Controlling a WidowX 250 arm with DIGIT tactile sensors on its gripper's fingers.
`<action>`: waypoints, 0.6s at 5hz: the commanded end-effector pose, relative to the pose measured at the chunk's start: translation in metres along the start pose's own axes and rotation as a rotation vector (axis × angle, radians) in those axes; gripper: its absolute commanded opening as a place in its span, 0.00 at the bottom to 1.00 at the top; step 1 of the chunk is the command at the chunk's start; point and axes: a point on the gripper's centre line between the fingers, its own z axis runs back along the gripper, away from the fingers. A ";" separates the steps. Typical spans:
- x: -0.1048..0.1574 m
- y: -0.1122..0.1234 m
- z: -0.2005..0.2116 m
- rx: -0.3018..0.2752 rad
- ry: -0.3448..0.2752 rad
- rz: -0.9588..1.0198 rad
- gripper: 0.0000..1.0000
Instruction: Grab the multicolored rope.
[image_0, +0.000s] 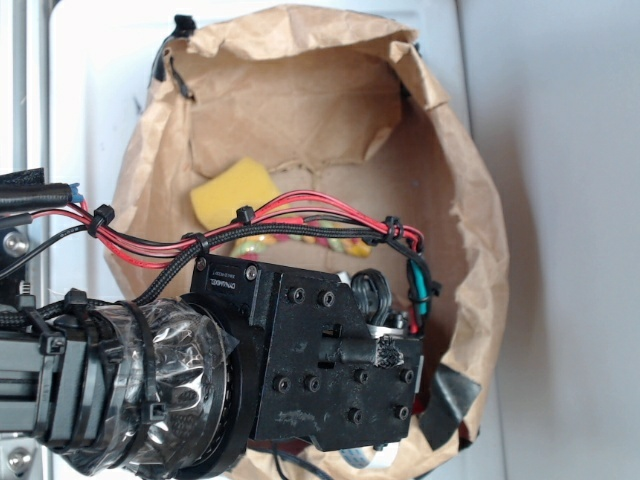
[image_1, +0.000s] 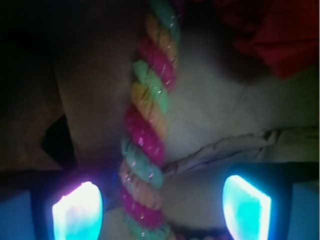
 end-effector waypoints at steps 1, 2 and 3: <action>0.056 -0.026 -0.021 0.075 -0.057 -0.049 1.00; 0.074 -0.054 -0.021 0.089 -0.072 -0.056 1.00; 0.076 -0.060 -0.018 0.093 -0.076 -0.038 0.94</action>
